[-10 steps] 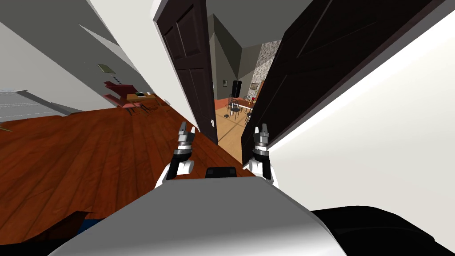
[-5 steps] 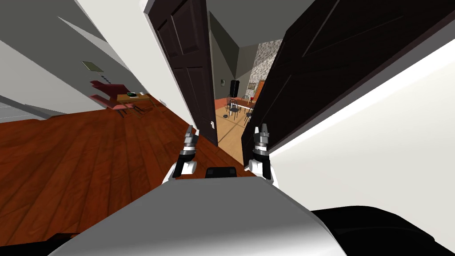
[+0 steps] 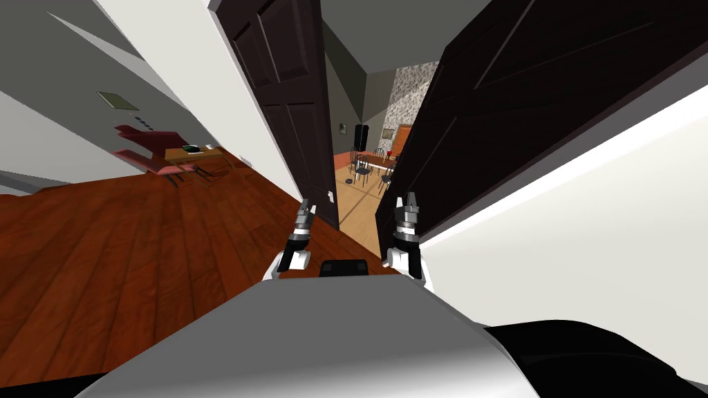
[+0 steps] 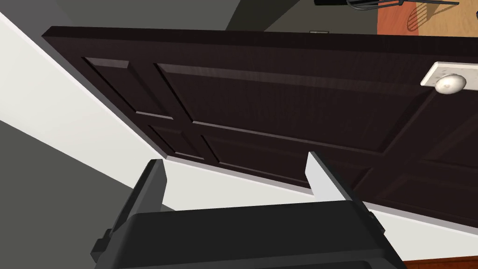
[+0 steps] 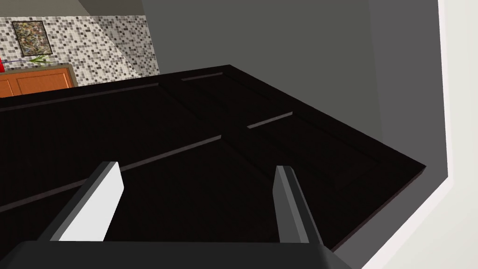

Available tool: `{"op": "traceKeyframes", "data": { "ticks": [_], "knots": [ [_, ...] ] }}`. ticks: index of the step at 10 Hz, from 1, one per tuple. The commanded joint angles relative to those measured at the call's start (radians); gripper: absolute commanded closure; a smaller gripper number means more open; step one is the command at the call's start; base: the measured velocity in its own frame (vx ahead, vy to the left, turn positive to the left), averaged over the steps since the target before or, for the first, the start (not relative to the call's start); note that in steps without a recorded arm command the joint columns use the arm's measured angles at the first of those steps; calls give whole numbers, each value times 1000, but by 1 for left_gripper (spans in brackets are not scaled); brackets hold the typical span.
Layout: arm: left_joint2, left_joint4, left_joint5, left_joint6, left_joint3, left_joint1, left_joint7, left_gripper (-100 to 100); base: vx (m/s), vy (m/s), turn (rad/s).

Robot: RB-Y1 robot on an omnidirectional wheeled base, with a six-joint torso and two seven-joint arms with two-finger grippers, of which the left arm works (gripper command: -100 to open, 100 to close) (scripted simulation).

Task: Push the door open

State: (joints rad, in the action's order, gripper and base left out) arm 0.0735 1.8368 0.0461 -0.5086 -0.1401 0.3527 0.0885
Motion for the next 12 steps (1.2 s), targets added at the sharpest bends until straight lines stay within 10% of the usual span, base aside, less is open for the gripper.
{"op": "traceKeyframes", "data": {
  "ticks": [1,12],
  "knots": [
    [6,-45,-1,-12,-11,-9,0,-100,83,117,-101],
    [13,-290,2,-76,-67,-75,-6,-100,64,83,-70]
  ]
}}
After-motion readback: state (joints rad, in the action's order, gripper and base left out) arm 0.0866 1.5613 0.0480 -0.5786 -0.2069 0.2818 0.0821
